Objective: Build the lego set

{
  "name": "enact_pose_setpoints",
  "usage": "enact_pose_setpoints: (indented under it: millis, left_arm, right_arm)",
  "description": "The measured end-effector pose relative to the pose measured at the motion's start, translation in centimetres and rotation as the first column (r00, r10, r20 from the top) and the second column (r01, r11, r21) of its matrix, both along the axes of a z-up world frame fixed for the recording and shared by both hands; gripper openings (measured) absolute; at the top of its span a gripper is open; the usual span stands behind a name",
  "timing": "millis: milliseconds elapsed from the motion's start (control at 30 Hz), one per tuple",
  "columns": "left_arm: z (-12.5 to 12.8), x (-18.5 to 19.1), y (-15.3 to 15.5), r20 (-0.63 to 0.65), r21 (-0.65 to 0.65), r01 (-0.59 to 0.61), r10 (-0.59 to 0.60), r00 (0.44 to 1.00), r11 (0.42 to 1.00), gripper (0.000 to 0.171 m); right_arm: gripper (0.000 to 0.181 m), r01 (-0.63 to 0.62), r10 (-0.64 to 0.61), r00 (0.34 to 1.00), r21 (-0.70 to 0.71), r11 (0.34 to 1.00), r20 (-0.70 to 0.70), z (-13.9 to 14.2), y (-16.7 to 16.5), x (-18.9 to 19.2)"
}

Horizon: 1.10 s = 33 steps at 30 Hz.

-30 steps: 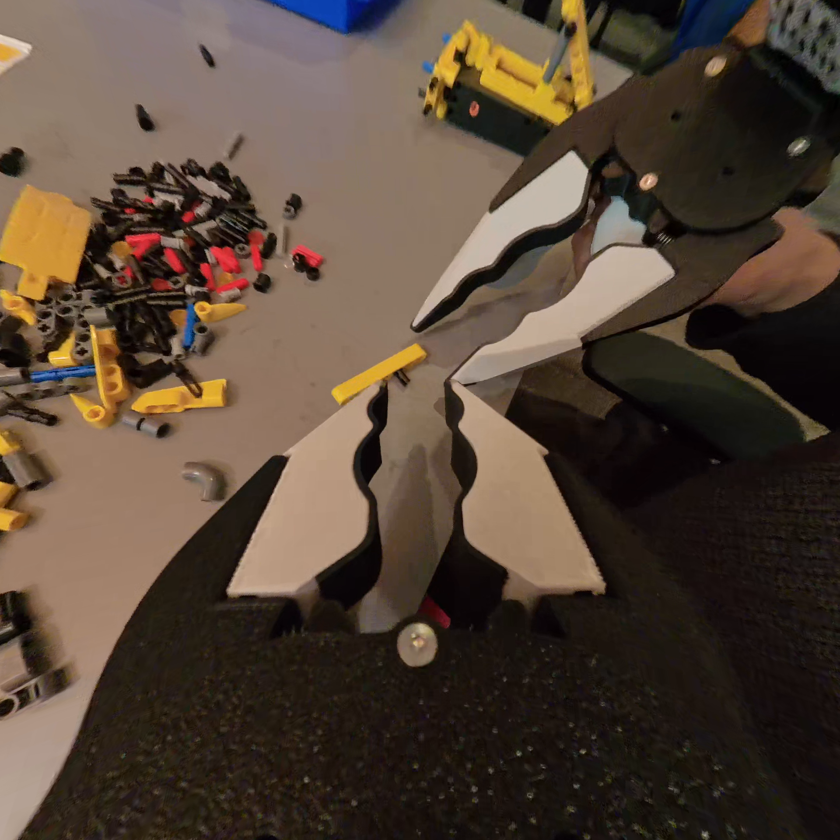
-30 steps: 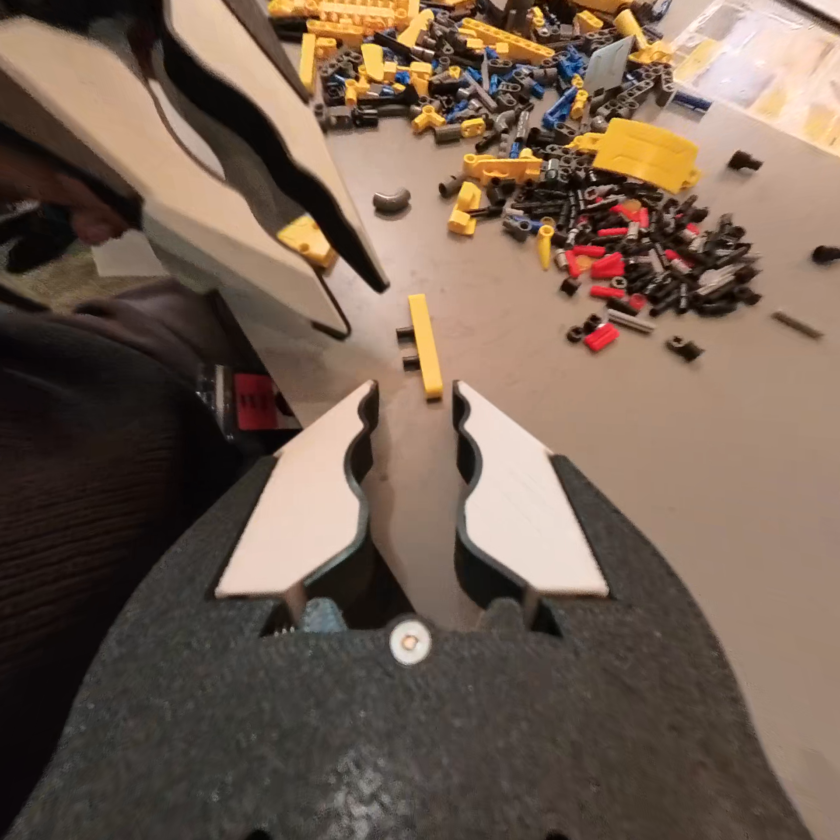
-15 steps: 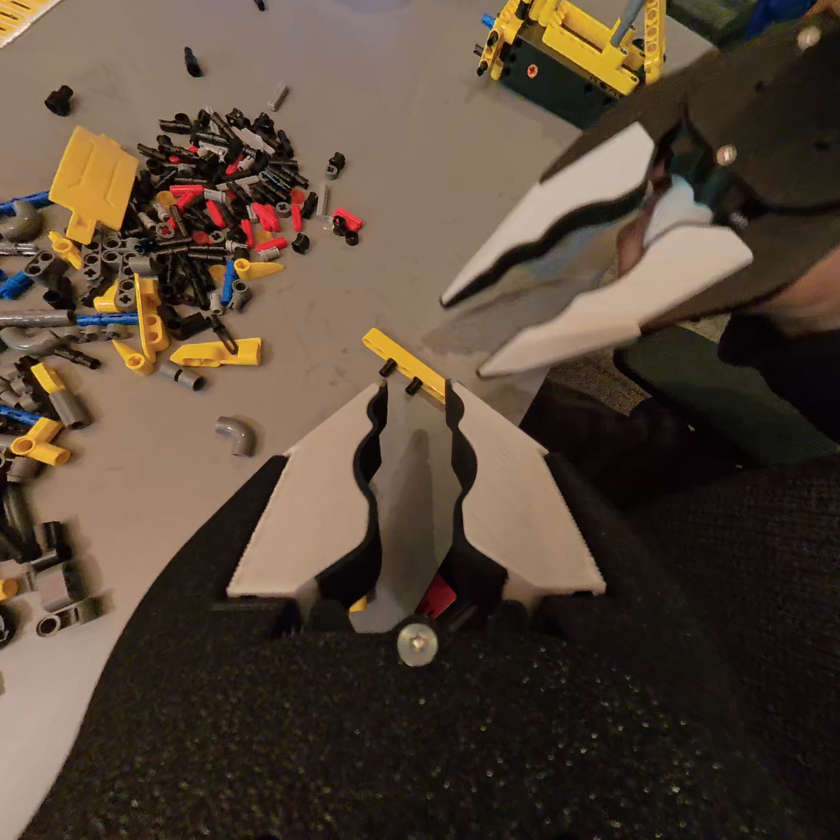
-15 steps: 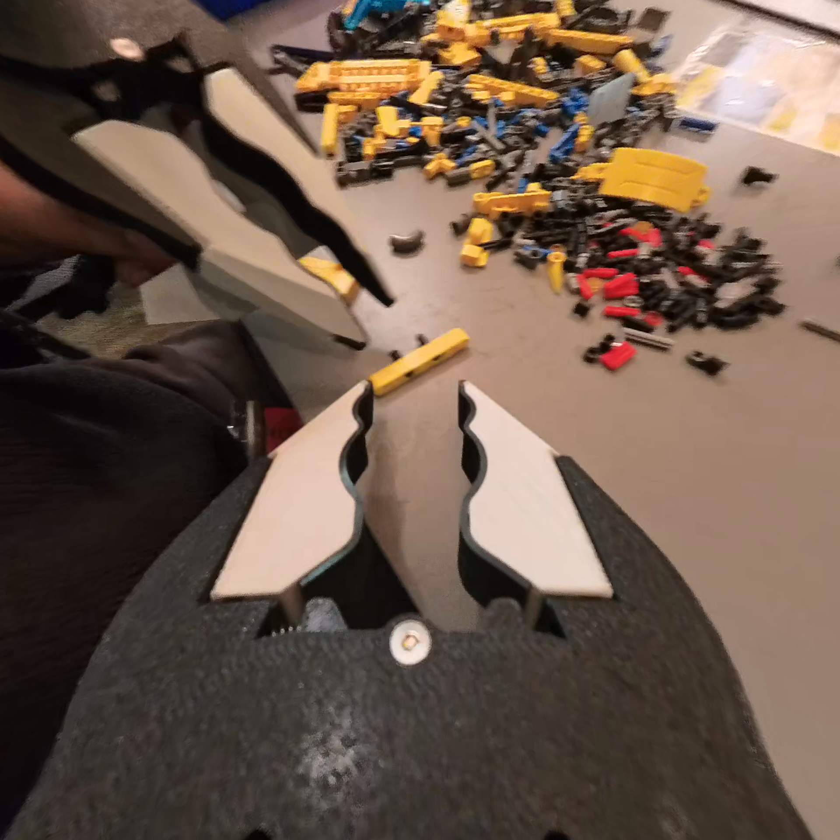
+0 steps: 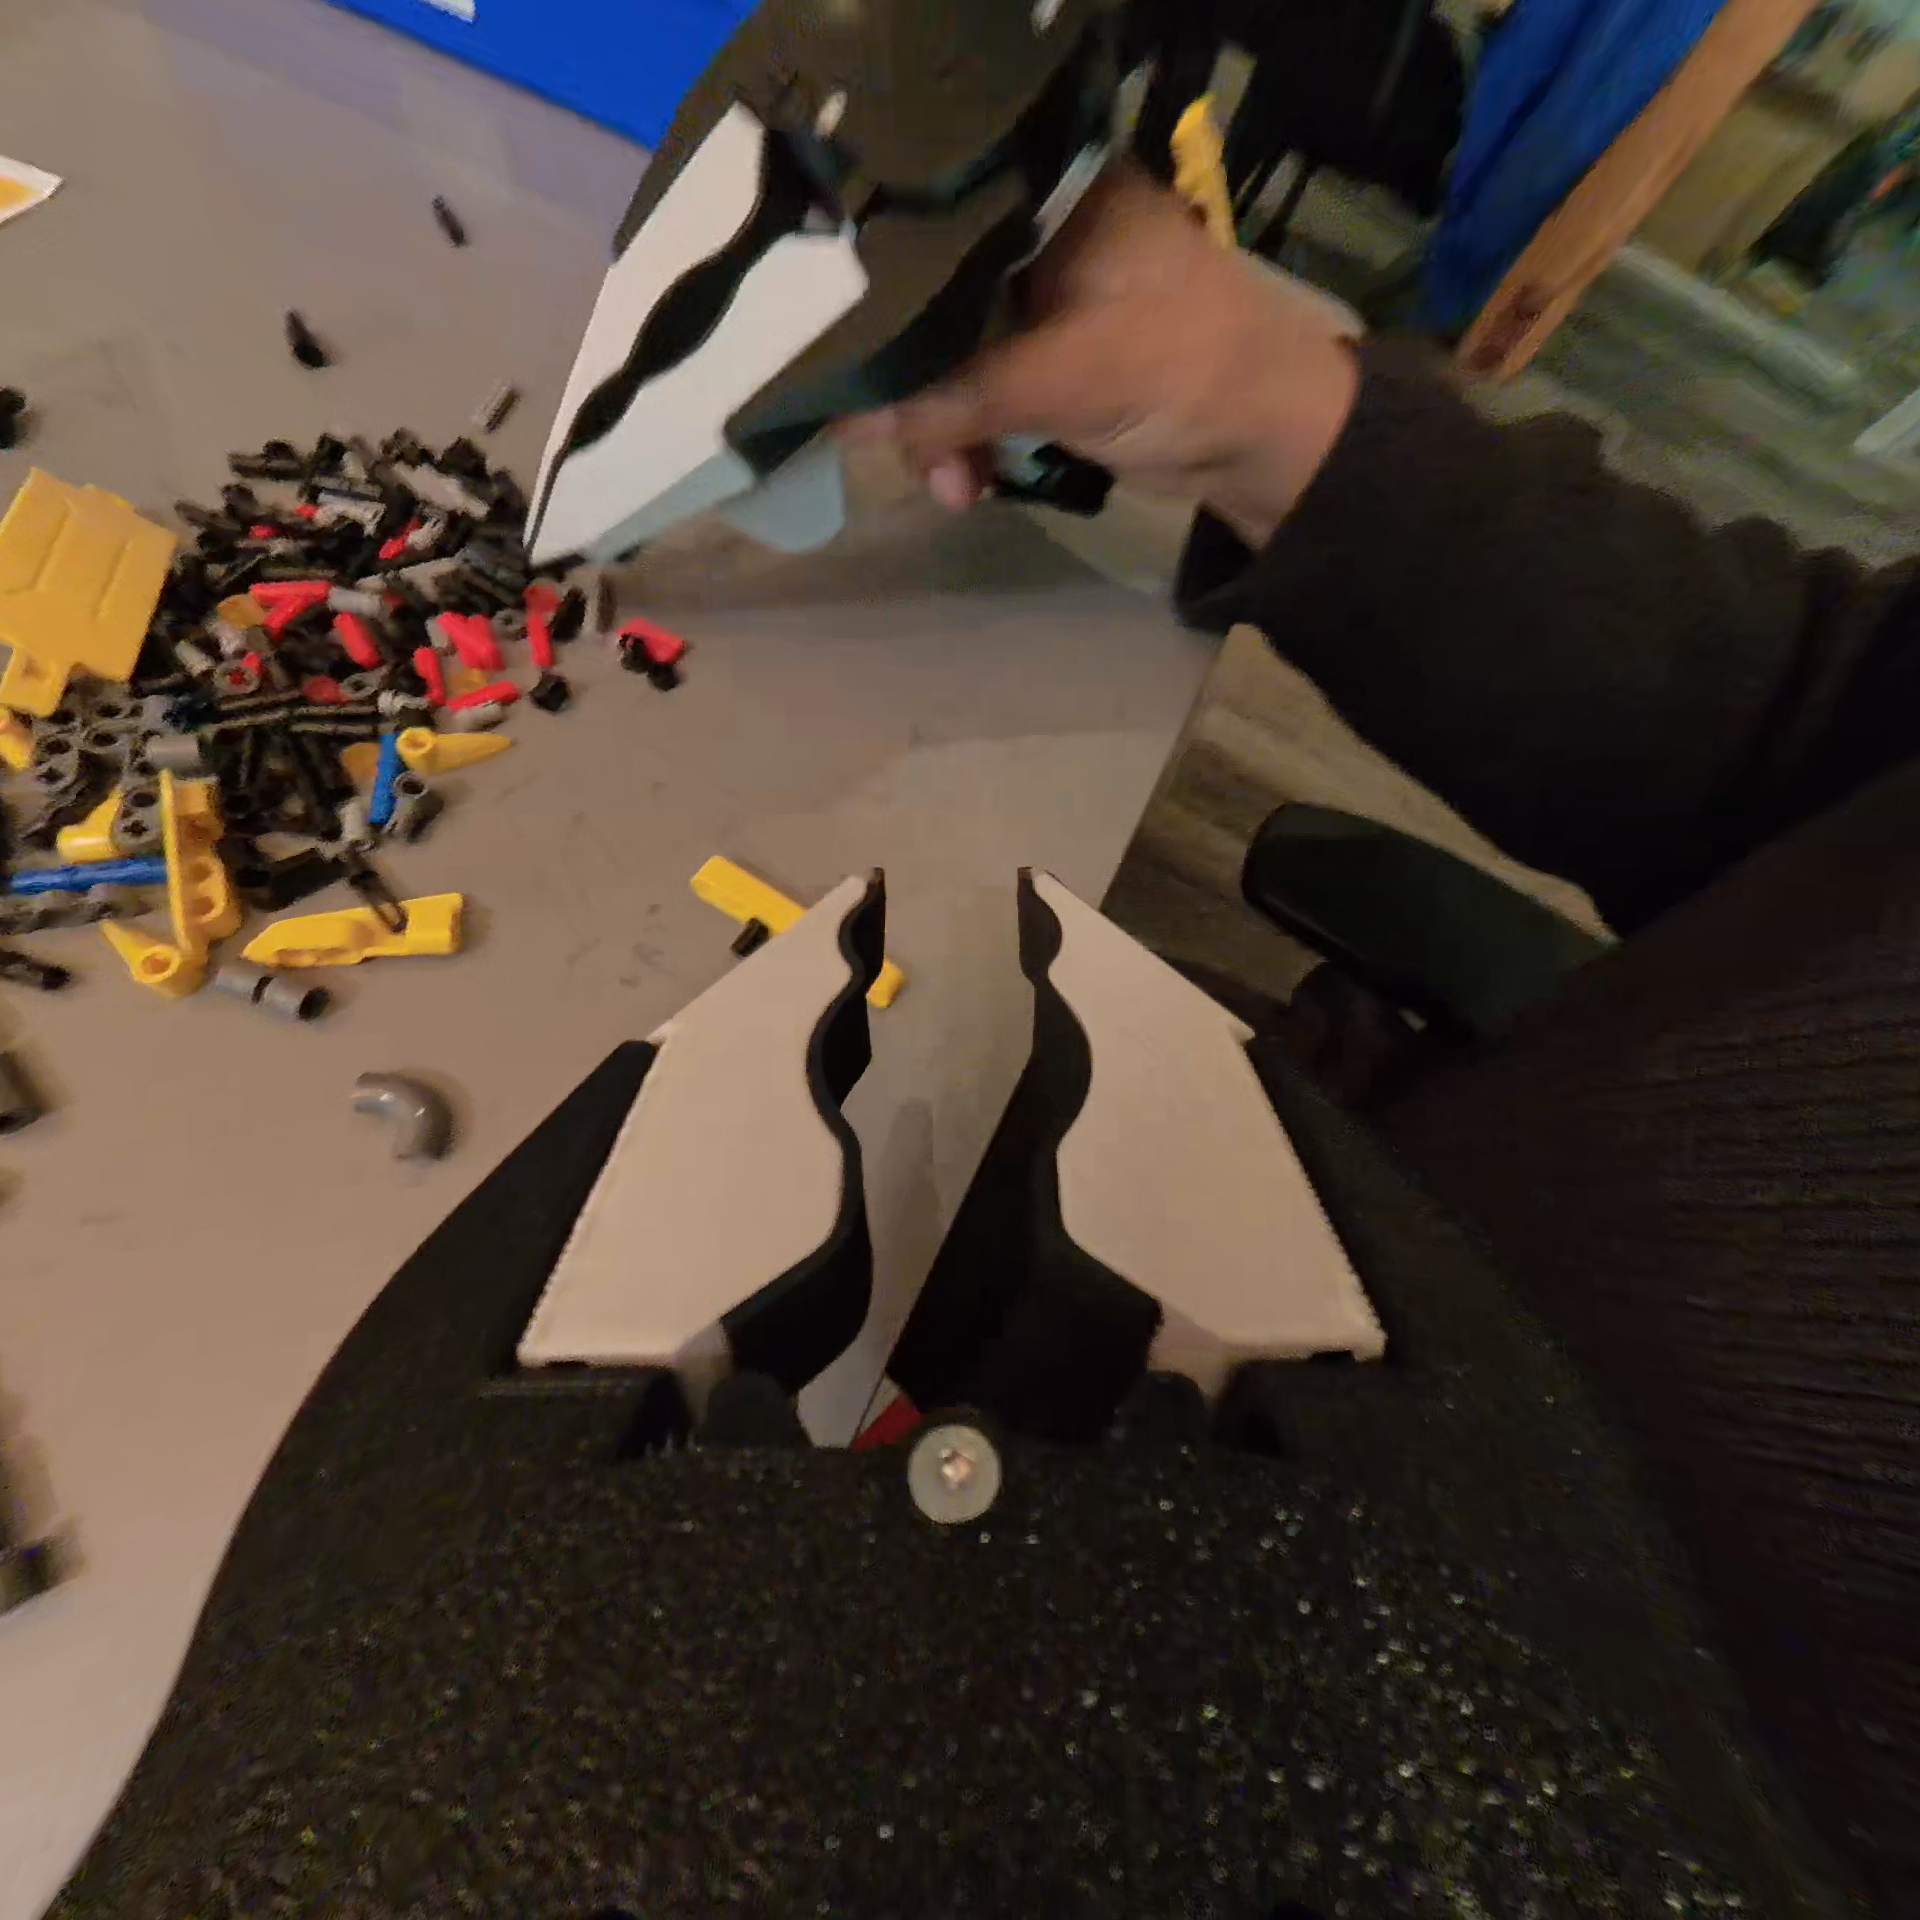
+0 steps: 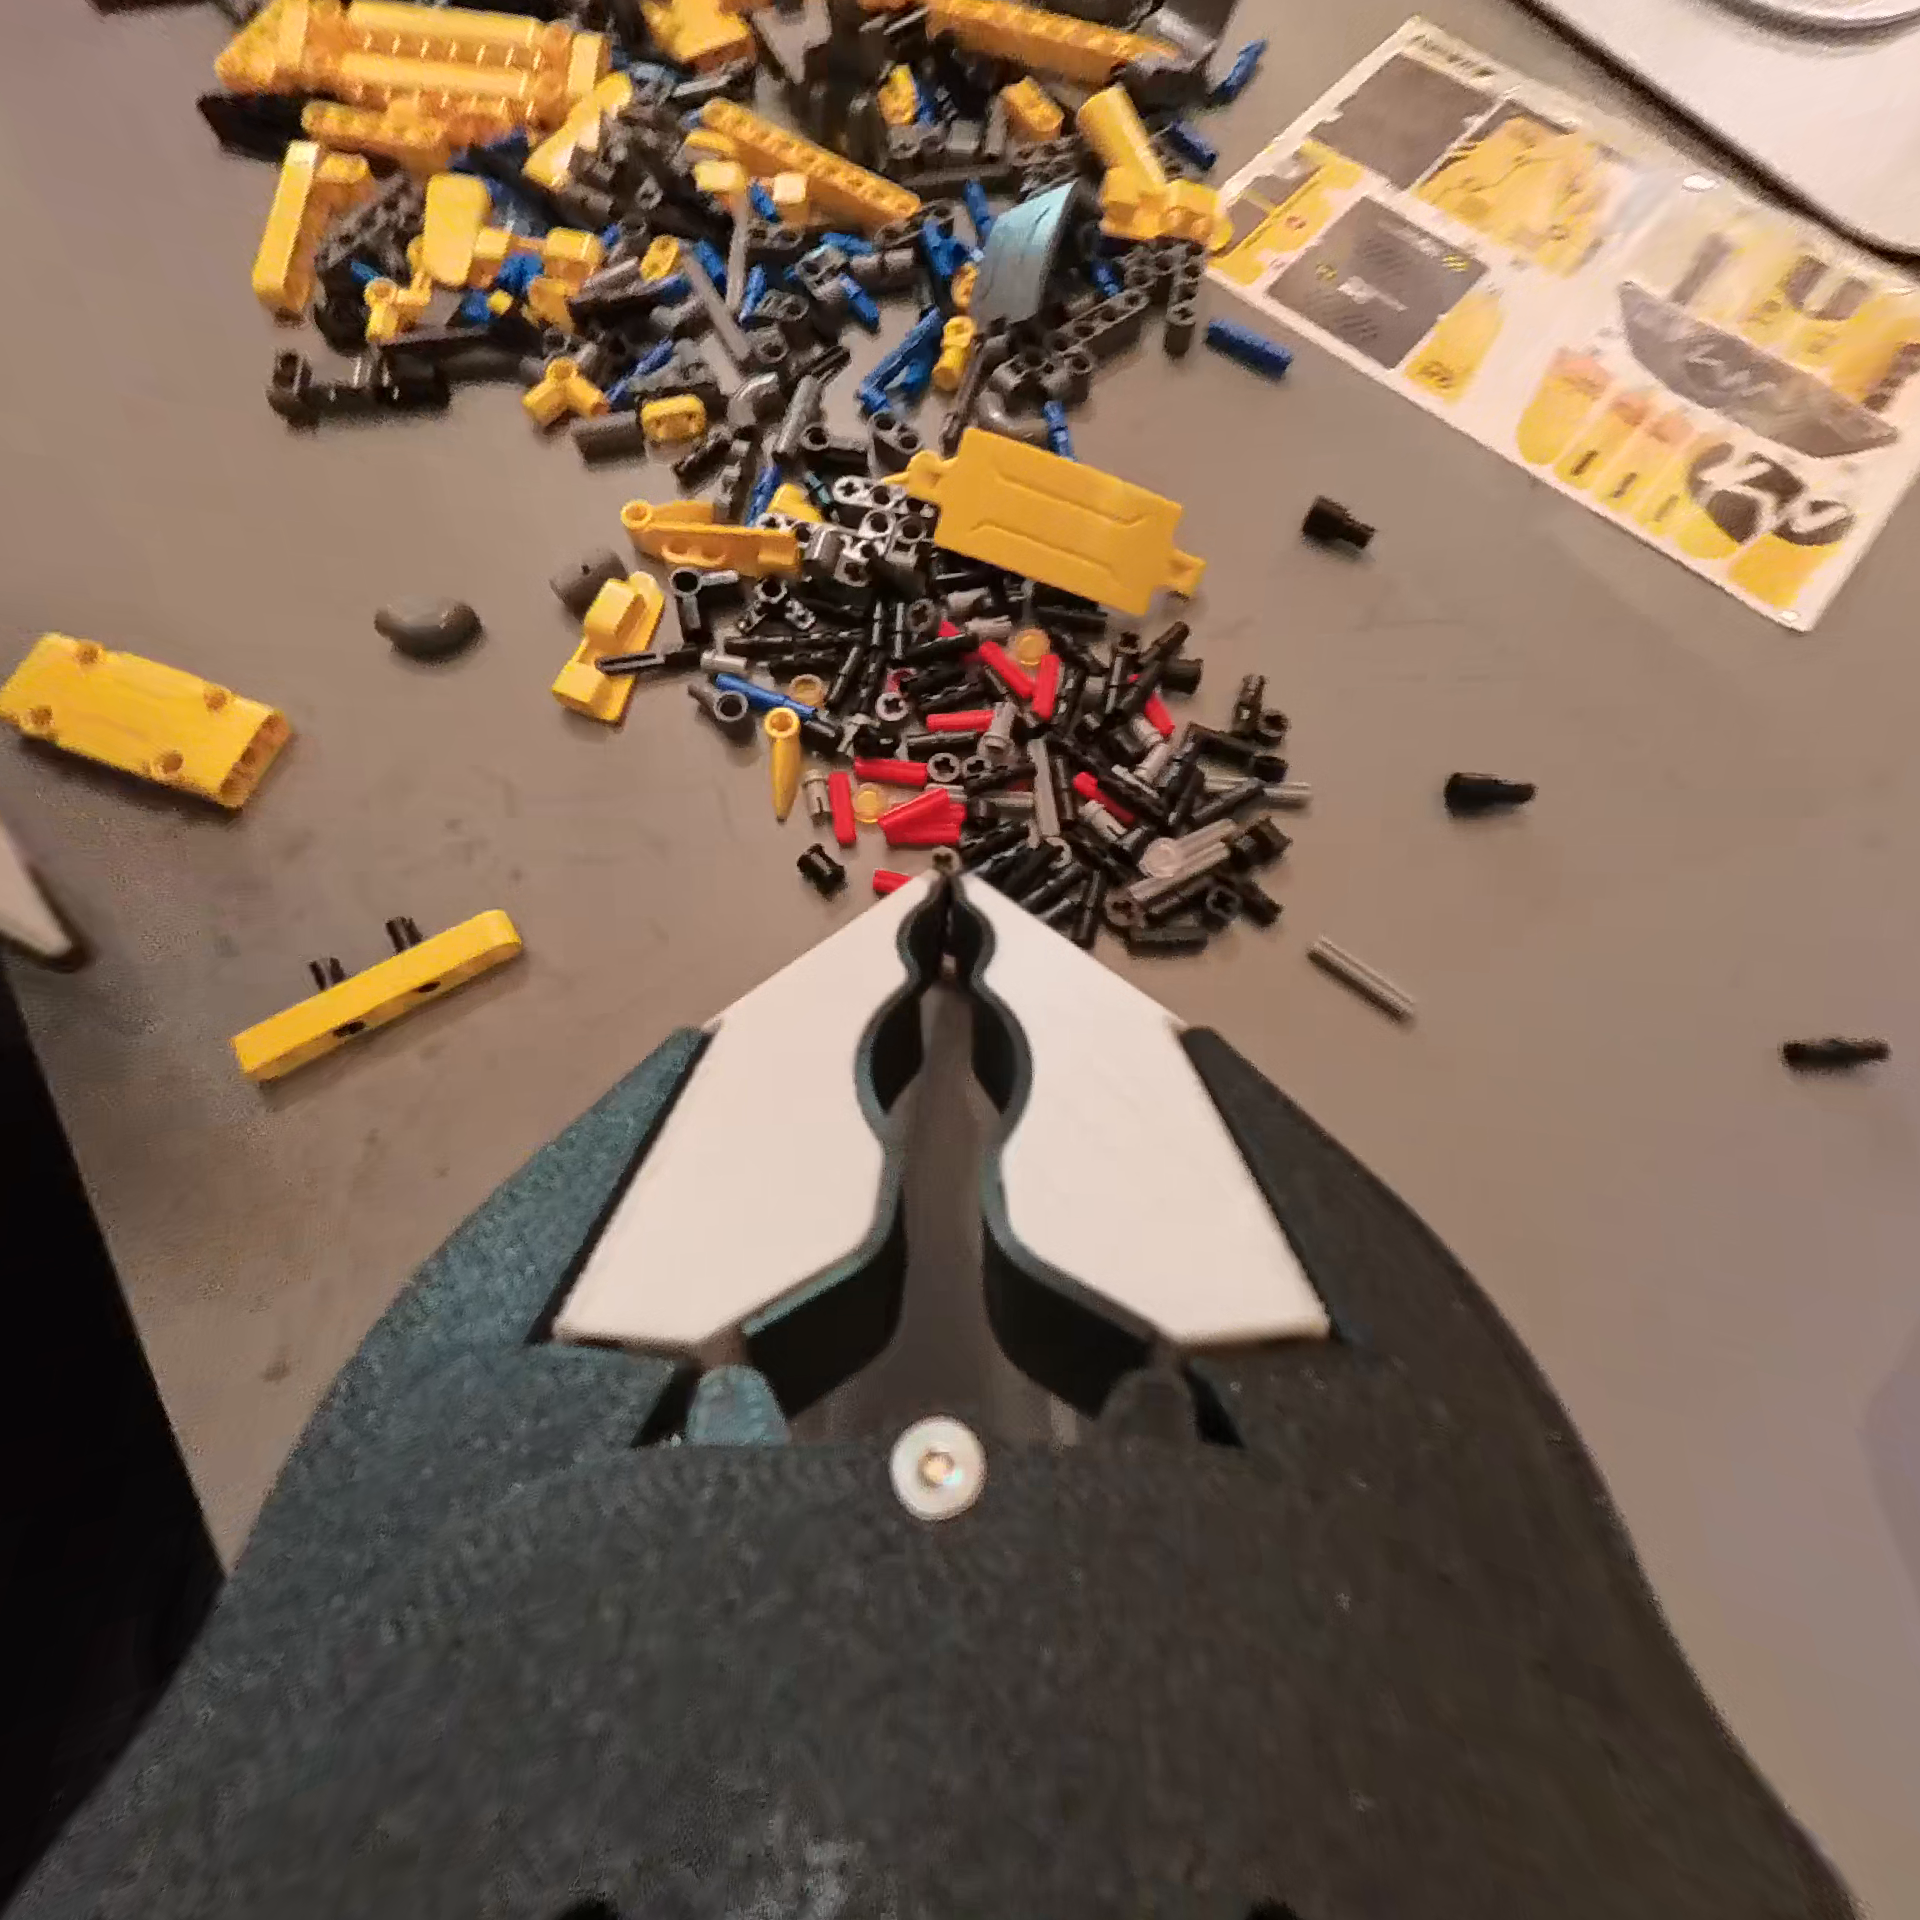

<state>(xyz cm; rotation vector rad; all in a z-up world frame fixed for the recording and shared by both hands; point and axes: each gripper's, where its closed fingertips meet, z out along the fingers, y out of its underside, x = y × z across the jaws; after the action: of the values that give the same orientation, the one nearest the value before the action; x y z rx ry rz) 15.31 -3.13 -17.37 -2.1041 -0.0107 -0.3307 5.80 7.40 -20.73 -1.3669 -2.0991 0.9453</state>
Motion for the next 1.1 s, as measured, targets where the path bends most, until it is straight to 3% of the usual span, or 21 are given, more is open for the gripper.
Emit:
enact_pose_setpoints:
  millis: [133,300,533,867,1100]
  left_arm:
    - [0.7,0.0,0.3,0.028,0.035,0.022,-0.023,0.999,0.999,0.025]
    - [0.9,-0.7,0.5,0.081,0.063,0.024,-0.029,0.996,0.998,0.025]
    - [1.0,-1.8,0.4,0.105,0.084,0.009,-0.018,0.994,0.996,0.025]
    - [0.7,-2.8,0.1,0.116,0.092,-0.008,-0.003,0.993,0.996,0.025]
    - [1.4,-3.2,-0.1,0.147,0.131,-0.030,0.010,0.989,0.991,0.025]
  right_arm:
    - [0.000,-0.043,0.040,0.998,0.061,0.997,0.047,-0.8,0.1,0.0]
    - [0.011,-0.042,0.039,0.997,0.032,0.999,0.070,-1.1,0.2,0.0]
    - [0.011,0.029,-0.029,0.998,0.009,1.000,0.061,-0.8,0.9,-1.0]
    - [0.005,0.017,-0.020,0.997,0.034,0.999,0.078,-1.3,1.1,-1.7]
    - [0.005,0.034,-0.041,0.996,-0.097,0.995,-0.073,2.4,0.8,-0.4]
